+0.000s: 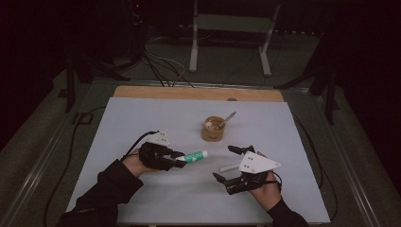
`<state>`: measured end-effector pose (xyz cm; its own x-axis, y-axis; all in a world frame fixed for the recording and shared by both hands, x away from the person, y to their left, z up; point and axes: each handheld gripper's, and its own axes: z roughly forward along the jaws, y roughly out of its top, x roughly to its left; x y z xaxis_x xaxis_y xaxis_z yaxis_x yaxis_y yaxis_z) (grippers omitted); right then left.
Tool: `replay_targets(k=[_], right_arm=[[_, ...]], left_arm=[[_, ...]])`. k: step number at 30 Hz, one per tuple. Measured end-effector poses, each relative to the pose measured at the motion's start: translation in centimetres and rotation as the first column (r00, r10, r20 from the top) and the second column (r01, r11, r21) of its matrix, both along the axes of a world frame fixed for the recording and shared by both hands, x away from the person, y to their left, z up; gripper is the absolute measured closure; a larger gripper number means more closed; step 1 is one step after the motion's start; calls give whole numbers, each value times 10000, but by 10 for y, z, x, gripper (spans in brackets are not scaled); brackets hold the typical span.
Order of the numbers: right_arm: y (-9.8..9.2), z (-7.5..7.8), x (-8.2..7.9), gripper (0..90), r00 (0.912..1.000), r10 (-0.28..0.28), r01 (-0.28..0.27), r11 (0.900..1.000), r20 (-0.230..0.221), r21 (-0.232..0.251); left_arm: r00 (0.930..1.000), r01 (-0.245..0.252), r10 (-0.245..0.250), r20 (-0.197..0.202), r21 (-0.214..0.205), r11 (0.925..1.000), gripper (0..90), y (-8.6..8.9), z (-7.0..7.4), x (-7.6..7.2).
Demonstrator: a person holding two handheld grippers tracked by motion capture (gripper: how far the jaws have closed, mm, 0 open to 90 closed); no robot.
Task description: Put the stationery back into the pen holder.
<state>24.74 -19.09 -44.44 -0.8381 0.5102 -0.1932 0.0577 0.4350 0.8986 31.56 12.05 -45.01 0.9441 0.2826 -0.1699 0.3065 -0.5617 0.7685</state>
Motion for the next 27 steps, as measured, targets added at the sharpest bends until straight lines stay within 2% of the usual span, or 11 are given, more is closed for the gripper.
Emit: replay_targets(k=[3,6,9,14,18,19,20,21,22,23,27], right_arm=[[8,-1,0,67,9994,76,-49,9964,323,-851],[11,-2,-1,67,9985,179,-122,9942,517,-1070],[18,-2,-2,41,9943,142,56,9828,1060,-1847],[24,-6,-5,30,9923,393,-81,9669,1174,-2550],[33,-11,-9,24,9908,707,-293,9442,1150,-3279],[39,-13,-12,21,9848,765,-118,9248,1557,-3803],[39,-13,-12,21,9848,765,-118,9248,1557,-3803],[44,-16,-14,21,9806,864,-28,9035,1758,-4287],[44,-16,-14,21,9806,864,-28,9035,1758,-4287],[48,-18,-15,21,9790,996,-67,8880,1780,-4598],[54,-20,-16,21,9693,1123,97,8715,2187,-4903]], left_arm=[[10000,77,-77,-11,170,9998,662,-6,0,-1],[9999,59,-57,-92,187,9998,661,-8,0,-1],[9999,55,-50,-160,305,9995,662,-13,0,0],[9996,61,-50,-271,404,9992,662,-18,1,0],[9992,-28,52,-390,609,9981,662,-22,1,1],[9989,-51,82,-456,682,9977,662,-24,1,2],[9989,-51,82,-456,682,9977,662,-24,1,2],[9982,-139,177,-577,666,9977,662,-25,1,3],[9982,-139,177,-577,666,9977,662,-25,1,3],[9981,-118,157,-599,650,9978,662,-25,1,2],[9966,-172,233,-793,765,9969,662,-27,2,3]])
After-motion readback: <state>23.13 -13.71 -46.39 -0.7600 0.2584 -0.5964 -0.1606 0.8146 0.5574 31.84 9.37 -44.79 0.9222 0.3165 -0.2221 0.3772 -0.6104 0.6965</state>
